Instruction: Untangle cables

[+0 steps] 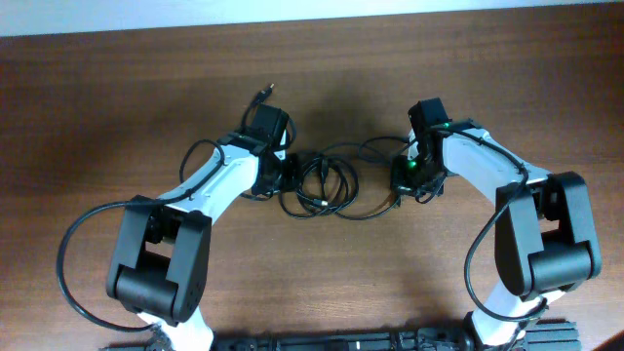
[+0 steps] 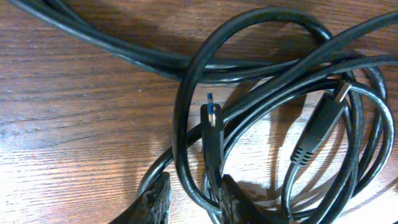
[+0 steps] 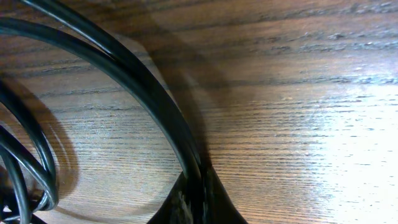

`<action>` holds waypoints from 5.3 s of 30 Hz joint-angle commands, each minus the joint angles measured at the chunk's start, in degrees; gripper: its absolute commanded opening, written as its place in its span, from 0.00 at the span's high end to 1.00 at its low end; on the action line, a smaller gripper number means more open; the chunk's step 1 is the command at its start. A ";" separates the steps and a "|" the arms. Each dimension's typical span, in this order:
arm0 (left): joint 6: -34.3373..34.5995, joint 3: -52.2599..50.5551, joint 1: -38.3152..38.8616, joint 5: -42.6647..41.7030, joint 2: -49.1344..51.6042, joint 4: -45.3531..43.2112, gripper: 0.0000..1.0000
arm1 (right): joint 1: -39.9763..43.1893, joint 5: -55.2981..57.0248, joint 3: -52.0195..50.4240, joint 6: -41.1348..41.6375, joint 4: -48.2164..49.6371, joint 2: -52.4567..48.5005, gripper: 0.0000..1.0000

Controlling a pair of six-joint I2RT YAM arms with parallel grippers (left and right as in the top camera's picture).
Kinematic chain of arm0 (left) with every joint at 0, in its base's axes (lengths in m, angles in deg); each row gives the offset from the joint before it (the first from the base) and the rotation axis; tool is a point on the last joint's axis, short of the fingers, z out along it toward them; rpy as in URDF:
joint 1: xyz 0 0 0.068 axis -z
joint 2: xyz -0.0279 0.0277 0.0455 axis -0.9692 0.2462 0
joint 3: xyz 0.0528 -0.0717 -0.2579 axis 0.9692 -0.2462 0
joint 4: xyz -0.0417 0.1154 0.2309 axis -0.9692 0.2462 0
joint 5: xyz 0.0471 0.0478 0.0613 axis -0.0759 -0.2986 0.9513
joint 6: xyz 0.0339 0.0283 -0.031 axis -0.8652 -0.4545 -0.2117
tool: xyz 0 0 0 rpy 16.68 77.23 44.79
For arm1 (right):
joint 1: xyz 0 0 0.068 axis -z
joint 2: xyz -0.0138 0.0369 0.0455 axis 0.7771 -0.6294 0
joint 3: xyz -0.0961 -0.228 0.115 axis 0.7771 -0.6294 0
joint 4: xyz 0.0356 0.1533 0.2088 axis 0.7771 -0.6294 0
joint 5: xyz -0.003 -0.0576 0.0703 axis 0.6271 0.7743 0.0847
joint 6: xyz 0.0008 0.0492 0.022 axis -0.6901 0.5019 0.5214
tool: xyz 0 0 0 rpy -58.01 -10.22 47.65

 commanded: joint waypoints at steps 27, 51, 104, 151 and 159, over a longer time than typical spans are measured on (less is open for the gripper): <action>-7.04 12.46 -2.95 1.07 -4.35 8.55 1.00 | 0.48 3.04 -1.22 -0.52 -0.57 -1.09 0.96; -24.41 16.09 7.43 -9.07 6.54 2.89 0.65 | 0.48 3.04 -1.22 -0.52 -1.22 -1.09 0.96; -24.35 21.20 10.23 9.44 16.39 7.48 1.00 | 0.48 3.06 -1.22 -0.55 -1.25 -1.09 0.96; -65.90 33.62 -28.63 -42.66 -3.54 47.60 1.00 | -0.92 -21.29 16.09 -18.43 1.64 1.03 0.21; -77.13 34.05 -18.82 -47.08 -3.98 52.63 1.00 | -8.09 -12.39 16.68 -18.40 6.40 0.79 0.21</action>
